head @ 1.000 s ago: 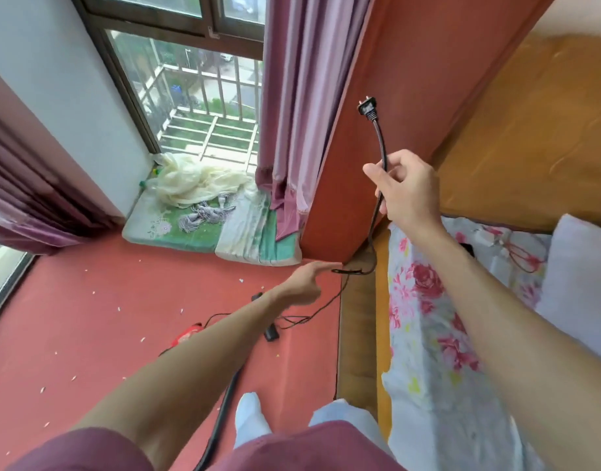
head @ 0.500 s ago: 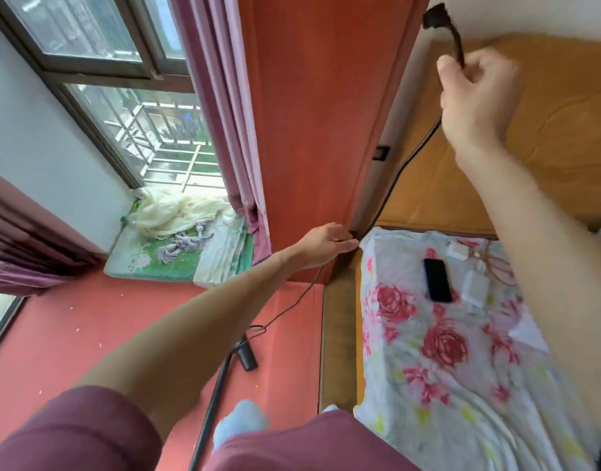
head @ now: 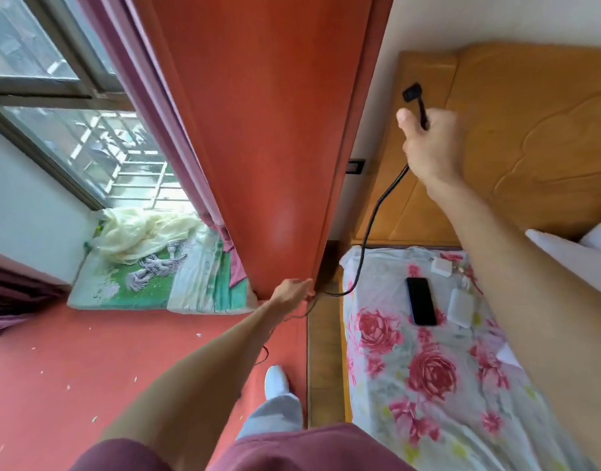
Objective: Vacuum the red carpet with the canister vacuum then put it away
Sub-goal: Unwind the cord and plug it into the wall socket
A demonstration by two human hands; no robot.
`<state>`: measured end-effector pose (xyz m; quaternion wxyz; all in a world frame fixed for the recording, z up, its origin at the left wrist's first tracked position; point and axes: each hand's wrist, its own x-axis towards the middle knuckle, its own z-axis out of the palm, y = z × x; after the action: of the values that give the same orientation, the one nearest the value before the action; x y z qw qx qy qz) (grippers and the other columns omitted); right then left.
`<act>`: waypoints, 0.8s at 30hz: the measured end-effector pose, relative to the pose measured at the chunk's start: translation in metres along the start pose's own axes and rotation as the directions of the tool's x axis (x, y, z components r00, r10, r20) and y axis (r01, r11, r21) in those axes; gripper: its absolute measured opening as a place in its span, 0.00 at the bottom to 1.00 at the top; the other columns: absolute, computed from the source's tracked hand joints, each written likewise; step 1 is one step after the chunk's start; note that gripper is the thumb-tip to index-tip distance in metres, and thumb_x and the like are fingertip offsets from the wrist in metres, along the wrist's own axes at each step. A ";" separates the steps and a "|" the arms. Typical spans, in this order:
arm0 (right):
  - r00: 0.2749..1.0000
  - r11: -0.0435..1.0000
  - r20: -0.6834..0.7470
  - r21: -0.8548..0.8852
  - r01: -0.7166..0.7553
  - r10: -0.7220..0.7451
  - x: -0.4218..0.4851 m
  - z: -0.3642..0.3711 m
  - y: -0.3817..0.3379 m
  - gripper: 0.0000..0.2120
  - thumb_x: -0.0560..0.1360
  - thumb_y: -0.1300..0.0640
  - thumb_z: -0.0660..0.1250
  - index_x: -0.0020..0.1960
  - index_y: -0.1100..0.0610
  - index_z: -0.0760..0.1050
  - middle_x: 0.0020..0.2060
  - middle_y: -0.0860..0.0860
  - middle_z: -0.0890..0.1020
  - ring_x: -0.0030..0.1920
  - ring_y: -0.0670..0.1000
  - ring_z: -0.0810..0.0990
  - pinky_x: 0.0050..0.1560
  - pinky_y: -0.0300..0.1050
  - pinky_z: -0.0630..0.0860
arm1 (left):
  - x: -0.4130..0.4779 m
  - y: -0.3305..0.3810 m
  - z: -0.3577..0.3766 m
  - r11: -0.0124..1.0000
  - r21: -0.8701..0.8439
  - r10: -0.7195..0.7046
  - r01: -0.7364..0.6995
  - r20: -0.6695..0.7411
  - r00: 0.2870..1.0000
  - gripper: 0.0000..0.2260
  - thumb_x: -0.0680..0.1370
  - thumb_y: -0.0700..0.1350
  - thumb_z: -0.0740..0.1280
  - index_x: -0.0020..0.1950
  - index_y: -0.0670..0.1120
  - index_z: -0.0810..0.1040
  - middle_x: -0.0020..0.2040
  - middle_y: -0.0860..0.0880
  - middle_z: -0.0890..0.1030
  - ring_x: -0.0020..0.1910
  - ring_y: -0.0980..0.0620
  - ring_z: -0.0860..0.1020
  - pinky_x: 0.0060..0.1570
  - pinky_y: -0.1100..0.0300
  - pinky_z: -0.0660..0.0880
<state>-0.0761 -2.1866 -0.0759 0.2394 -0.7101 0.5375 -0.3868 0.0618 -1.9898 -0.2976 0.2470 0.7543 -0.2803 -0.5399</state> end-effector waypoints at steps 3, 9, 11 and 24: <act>0.991 0.998 0.115 0.012 -0.064 0.062 -0.008 0.018 0.015 0.20 0.81 0.45 0.60 0.43 0.60 0.78 0.31 0.56 0.79 0.30 0.55 0.78 0.33 0.49 0.73 | -0.002 0.061 0.019 0.981 0.054 0.181 -0.184 0.056 0.982 0.16 0.74 0.52 0.63 0.50 0.44 0.84 0.47 0.45 0.82 0.47 0.46 0.78 0.49 0.57 0.73; 0.956 0.971 0.197 0.061 -0.231 0.215 0.005 0.044 0.063 0.18 0.83 0.47 0.57 0.44 0.57 0.77 0.26 0.48 0.76 0.21 0.40 0.73 0.26 0.36 0.69 | 0.043 0.146 0.047 0.918 -0.033 0.392 -0.396 -0.081 0.916 0.07 0.74 0.41 0.69 0.48 0.43 0.72 0.48 0.46 0.76 0.44 0.50 0.73 0.42 0.59 0.70; 0.937 0.960 0.253 0.077 -0.268 0.242 0.012 0.047 0.077 0.19 0.83 0.47 0.56 0.44 0.59 0.77 0.26 0.50 0.76 0.20 0.40 0.72 0.25 0.35 0.68 | 0.053 0.156 0.052 0.895 0.011 0.441 -0.445 -0.161 0.883 0.09 0.73 0.40 0.69 0.46 0.45 0.68 0.45 0.47 0.72 0.41 0.50 0.69 0.38 0.62 0.66; 0.695 0.733 0.640 0.291 -0.615 0.328 0.120 0.123 0.157 0.14 0.82 0.51 0.59 0.51 0.61 0.76 0.26 0.49 0.78 0.28 0.50 0.78 0.34 0.44 0.74 | 0.149 0.185 0.054 0.989 0.130 0.076 -0.073 -0.024 0.997 0.18 0.84 0.45 0.61 0.35 0.48 0.77 0.31 0.54 0.81 0.27 0.69 0.77 0.37 0.75 0.71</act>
<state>-0.0532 -2.3581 -0.2318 0.6465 -0.5367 0.4997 -0.2103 0.0200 -2.2295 -0.2894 0.2217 0.7655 -0.3391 -0.4999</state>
